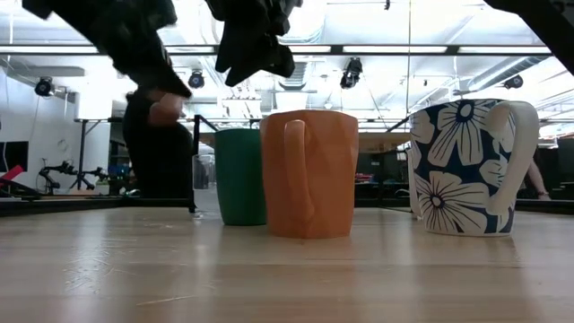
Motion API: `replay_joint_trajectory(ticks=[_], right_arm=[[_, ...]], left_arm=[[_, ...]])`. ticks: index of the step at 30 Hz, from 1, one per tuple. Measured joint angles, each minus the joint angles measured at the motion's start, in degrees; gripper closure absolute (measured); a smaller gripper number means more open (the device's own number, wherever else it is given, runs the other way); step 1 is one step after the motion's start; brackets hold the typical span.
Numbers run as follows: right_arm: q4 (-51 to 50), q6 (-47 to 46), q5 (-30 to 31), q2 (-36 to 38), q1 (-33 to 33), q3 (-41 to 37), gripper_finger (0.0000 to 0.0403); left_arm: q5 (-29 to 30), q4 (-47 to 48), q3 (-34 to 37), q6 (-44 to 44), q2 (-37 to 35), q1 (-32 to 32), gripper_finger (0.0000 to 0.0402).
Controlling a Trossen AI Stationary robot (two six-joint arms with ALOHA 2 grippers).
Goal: Stack small to large cups/mugs on shelf
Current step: Put the transparent mug on the shelf
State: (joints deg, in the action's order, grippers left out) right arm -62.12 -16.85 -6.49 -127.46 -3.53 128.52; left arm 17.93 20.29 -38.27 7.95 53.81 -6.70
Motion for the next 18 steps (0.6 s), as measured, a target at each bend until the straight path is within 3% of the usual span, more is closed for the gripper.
replay_joint_trajectory(ticks=[10,18], right_arm=[[2.9,-0.02,-3.18,0.0,4.08,0.47,0.0284],[4.3,-0.49,-5.7,-0.04,6.1,0.2,0.0284]], left_arm=[[-0.02,-0.39,-1.24,-1.36,-13.0,-0.01,0.0402],[-0.04,-0.25,-0.87,-1.26,-16.75,-0.02,0.0402]])
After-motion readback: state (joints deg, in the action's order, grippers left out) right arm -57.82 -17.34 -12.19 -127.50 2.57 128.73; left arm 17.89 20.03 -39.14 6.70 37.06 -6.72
